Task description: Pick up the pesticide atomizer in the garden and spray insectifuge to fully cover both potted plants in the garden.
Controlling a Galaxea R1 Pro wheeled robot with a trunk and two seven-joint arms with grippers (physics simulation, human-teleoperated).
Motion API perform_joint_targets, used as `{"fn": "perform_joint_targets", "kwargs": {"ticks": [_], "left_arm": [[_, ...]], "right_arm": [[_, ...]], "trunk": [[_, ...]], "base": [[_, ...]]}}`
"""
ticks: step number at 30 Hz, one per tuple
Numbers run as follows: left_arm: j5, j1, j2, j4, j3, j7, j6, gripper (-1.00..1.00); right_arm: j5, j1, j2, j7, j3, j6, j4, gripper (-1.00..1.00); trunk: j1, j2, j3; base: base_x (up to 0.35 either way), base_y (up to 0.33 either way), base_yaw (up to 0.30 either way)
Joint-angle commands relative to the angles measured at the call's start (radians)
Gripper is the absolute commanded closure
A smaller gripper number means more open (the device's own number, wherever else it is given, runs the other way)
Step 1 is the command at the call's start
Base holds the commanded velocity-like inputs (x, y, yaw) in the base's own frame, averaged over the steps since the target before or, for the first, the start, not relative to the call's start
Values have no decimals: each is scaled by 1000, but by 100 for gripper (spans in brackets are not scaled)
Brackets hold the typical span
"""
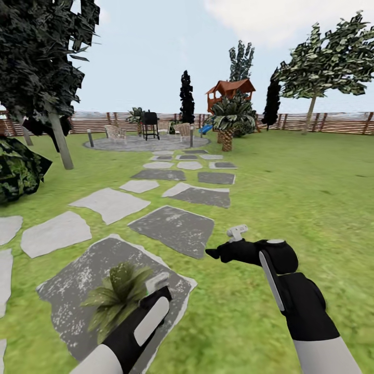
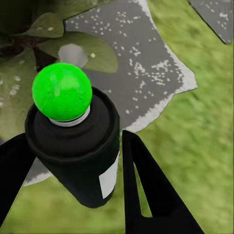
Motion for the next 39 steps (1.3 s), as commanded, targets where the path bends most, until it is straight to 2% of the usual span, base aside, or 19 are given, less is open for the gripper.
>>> {"fn": "perform_joint_targets", "kwargs": {"ticks": [1,5,12,15,23,27,30,39], "left_arm": [[-4,0,0,0,-2,-1,1,100],[-22,6,1,31,-2,-64,-13,100],[-22,7,-3,45,-2,-89,-15,100],[-21,7,-3,45,-2,-123,-14,100],[-16,6,-4,49,2,-156,-13,100],[-9,2,-1,49,19,-158,-6,100],[-9,-1,-2,41,63,-153,-1,100],[-8,-2,-5,37,81,-149,-10,100]], "right_arm": [[10,-1,-1,8,1,3,-1,-100],[9,4,-1,8,1,3,-1,-100],[9,6,-2,8,1,3,-1,-100],[8,6,-2,8,0,3,-2,-100],[-5,7,-6,12,-3,3,-3,-100],[-7,18,-6,15,-2,3,-11,-100],[-6,20,-5,15,-2,3,-20,-100],[-6,21,-3,13,-3,3,-31,-100]], "trunk": [[0,0,-1],[0,0,-1],[0,0,-1],[0,0,-1],[0,0,-1],[0,0,-1],[0,0,-1],[0,0,-1]], "base": [[7,-40,288],[3,-15,288],[15,-82,268],[67,-293,74],[91,-327,10],[208,-280,0],[246,-254,0],[197,-292,148]]}}
